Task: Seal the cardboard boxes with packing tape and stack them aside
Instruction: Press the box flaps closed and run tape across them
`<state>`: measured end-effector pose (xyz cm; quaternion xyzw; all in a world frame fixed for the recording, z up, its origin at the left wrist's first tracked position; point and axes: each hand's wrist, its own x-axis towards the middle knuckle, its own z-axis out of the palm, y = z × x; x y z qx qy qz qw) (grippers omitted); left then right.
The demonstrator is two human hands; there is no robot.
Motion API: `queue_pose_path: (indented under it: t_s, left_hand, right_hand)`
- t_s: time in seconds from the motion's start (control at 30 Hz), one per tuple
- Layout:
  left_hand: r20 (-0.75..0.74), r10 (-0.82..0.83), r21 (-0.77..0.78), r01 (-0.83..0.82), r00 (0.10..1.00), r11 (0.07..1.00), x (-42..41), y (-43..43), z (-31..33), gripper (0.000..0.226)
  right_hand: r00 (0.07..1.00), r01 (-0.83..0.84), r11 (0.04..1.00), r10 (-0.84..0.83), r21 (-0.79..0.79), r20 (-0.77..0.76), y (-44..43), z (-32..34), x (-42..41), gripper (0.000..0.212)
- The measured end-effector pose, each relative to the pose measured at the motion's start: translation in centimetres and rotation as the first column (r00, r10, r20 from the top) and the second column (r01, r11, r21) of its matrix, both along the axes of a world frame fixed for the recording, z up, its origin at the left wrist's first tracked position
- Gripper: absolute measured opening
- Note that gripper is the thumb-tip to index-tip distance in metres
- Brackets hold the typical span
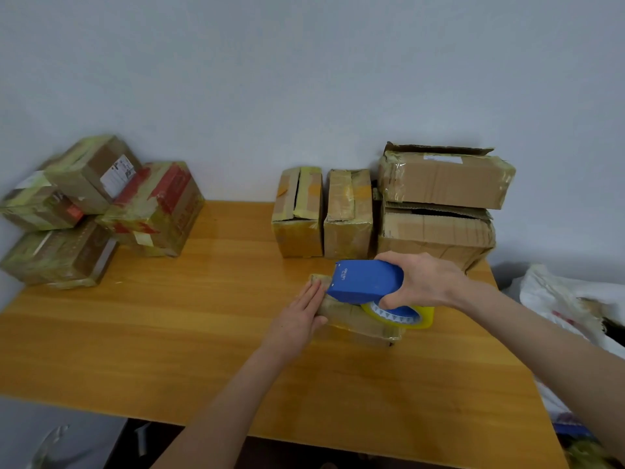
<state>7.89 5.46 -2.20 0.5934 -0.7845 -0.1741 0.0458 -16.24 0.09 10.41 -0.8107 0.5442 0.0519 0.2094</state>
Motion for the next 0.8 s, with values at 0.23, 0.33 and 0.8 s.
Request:
queue_pose_path:
  t_s: [0.23, 0.33, 0.8]
  left_hand:
    - [-0.192, 0.076, 0.132, -0.051, 0.978, 0.99, -0.8, 0.2, 0.5, 0.063]
    - [-0.144, 0.069, 0.141, -0.049, 0.987, 0.989, -0.7, 0.3, 0.7, 0.062]
    - [0.331, -0.103, -0.03, 0.12, 0.938, 0.992, -3.7, 0.1, 0.3, 0.076]
  right_hand:
    - [0.994, 0.071, 0.997, -0.072, 0.018, 0.082, 0.2, -1.2, -1.9, 0.067]
    - [0.981, 0.098, 0.995, -0.096, -0.001, 0.171, 0.5, -1.8, -1.9, 0.065]
    - [0.998, 0.006, 0.998, -0.003, -0.055, 0.055, 1.3, -1.3, -1.7, 0.074]
